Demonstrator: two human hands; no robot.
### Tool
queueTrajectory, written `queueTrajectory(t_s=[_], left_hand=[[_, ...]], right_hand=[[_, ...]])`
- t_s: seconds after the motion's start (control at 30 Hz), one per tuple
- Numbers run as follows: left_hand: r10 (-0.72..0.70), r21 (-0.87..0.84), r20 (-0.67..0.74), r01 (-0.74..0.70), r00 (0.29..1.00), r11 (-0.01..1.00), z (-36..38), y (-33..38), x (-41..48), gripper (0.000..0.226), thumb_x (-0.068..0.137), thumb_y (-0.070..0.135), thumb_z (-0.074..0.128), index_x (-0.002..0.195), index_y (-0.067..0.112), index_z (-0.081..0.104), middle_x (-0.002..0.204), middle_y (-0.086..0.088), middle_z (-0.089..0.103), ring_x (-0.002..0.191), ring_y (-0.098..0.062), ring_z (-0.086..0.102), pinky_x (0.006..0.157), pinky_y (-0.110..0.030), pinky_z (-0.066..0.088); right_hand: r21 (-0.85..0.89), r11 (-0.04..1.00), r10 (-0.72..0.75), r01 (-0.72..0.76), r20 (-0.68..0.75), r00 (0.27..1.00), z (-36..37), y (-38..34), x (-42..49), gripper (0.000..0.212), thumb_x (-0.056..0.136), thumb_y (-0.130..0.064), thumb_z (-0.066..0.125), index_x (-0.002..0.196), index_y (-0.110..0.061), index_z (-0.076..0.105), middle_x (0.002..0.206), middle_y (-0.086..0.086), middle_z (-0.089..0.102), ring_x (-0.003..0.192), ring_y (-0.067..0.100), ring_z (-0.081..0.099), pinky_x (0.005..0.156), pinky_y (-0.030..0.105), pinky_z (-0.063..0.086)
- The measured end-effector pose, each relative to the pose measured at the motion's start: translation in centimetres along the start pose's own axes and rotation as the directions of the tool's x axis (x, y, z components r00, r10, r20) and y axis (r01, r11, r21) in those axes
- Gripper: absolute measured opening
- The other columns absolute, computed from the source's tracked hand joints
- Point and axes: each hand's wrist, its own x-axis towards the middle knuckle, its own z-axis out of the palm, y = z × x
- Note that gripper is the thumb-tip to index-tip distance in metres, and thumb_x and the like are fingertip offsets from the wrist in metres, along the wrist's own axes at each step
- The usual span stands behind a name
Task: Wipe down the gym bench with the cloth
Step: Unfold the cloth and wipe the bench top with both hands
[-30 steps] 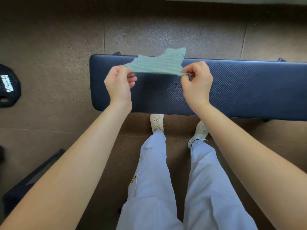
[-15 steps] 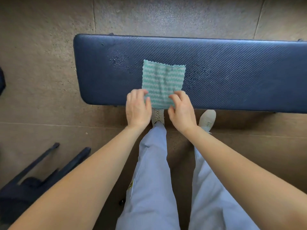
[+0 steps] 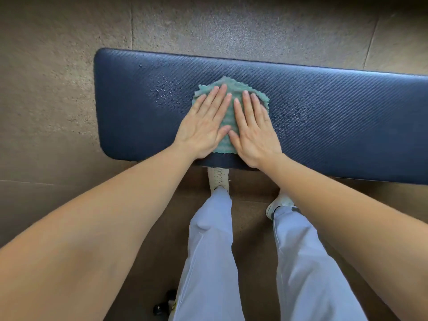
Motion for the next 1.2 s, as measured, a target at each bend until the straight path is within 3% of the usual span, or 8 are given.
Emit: queueTrajectory(t_s=[0.13, 0.27, 0.6, 0.77, 0.87, 0.93, 1.07, 1.2], left_hand=[[0.013, -0.019, 0.0, -0.013, 1.0, 1.0, -2.7, -4.2, 5.0, 0.074, 0.107, 0.052, 0.014, 0.163, 0.006, -0.001, 0.172, -0.016, -0.002, 0.16, -0.028, -0.002, 0.13, -0.043, 0.002], [-0.086, -0.021, -0.05, 0.085, 0.995, 0.996, -3.1, -4.5, 6.0, 0.072, 0.108, 0.05, 0.011, 0.163, 0.006, -0.001, 0.172, -0.018, -0.003, 0.16, -0.031, -0.002, 0.13, -0.047, 0.005], [-0.25, -0.023, 0.012, 0.25, 0.968, 0.968, 0.7, 0.9, -4.4, 0.071, 0.11, 0.046, 0.017, 0.163, 0.003, -0.004, 0.171, -0.02, -0.006, 0.159, -0.031, -0.005, 0.13, -0.046, 0.006], [-0.391, -0.105, 0.06, 0.396, 0.918, 0.912, 3.0, 3.7, -11.1, 0.066, 0.107, 0.033, 0.022, 0.163, 0.001, 0.005, 0.171, -0.02, 0.0, 0.16, -0.032, 0.0, 0.13, -0.046, 0.012], [-0.427, -0.17, 0.083, 0.436, 0.9, 0.884, 2.9, 3.7, -12.4, 0.069, 0.103, 0.036, 0.019, 0.162, 0.002, 0.015, 0.17, -0.021, 0.01, 0.159, -0.033, 0.008, 0.129, -0.047, 0.016], [-0.437, -0.194, 0.042, 0.436, 0.899, 0.879, 2.7, 2.4, -11.5, 0.067, 0.105, 0.037, 0.023, 0.161, 0.001, 0.018, 0.169, -0.022, 0.014, 0.159, -0.034, 0.012, 0.129, -0.048, 0.017], [-0.461, -0.172, 0.021, 0.457, 0.887, 0.872, 1.2, -3.1, -7.4, 0.067, 0.109, 0.041, 0.021, 0.163, 0.004, 0.007, 0.171, -0.02, 0.003, 0.16, -0.032, 0.002, 0.13, -0.045, 0.01], [-0.42, -0.117, -0.075, 0.41, 0.905, 0.905, -0.6, -10.8, -2.4, 0.068, 0.109, 0.043, 0.019, 0.163, 0.006, 0.004, 0.172, -0.018, 0.0, 0.16, -0.029, 0.001, 0.13, -0.045, 0.008]], right_hand=[[-0.038, 0.999, -0.004, 0.003, -0.042, 0.999, -2.4, 1.3, 6.1, 0.075, 0.106, -0.052, 0.019, 0.162, -0.005, 0.004, 0.17, 0.02, 0.0, 0.158, 0.033, -0.001, 0.129, 0.046, 0.005], [-0.061, 0.998, -0.006, 0.001, -0.077, 0.997, -3.2, 1.5, 8.1, 0.074, 0.106, -0.052, 0.016, 0.162, -0.004, 0.003, 0.169, 0.022, -0.001, 0.158, 0.036, -0.002, 0.129, 0.049, 0.003], [-0.139, 0.973, -0.188, 0.187, 0.004, 0.982, 0.7, -2.2, 0.2, 0.074, 0.106, -0.052, 0.018, 0.162, -0.005, 0.004, 0.168, 0.027, -0.001, 0.155, 0.046, -0.002, 0.126, 0.058, 0.006], [-0.104, 0.959, -0.253, 0.263, 0.1, 0.962, 2.6, -6.6, -4.2, 0.078, 0.102, -0.048, 0.033, 0.162, -0.005, 0.008, 0.167, 0.03, -0.001, 0.154, 0.051, -0.003, 0.123, 0.063, 0.009], [-0.041, 0.976, -0.21, 0.216, 0.107, 0.972, 2.3, -8.7, -4.0, 0.071, 0.104, -0.047, 0.019, 0.161, -0.005, 0.012, 0.167, 0.029, 0.003, 0.154, 0.051, -0.002, 0.124, 0.064, 0.007], [-0.05, 0.979, -0.194, 0.198, 0.082, 0.978, 2.2, -9.3, -2.5, 0.069, 0.103, -0.044, 0.015, 0.161, -0.006, 0.014, 0.167, 0.029, 0.006, 0.154, 0.05, 0.0, 0.124, 0.065, 0.007], [-0.071, 0.977, -0.198, 0.199, 0.026, 0.98, 0.7, -9.4, 3.8, 0.066, 0.107, -0.043, 0.024, 0.162, -0.009, 0.016, 0.168, 0.026, 0.008, 0.155, 0.047, 0.003, 0.125, 0.06, 0.009], [-0.119, 0.979, -0.17, 0.166, -0.023, 0.985, -2.1, -9.9, 12.0, 0.07, 0.106, -0.051, 0.017, 0.163, -0.011, 0.007, 0.168, 0.025, 0.001, 0.155, 0.046, -0.001, 0.126, 0.059, 0.003]])
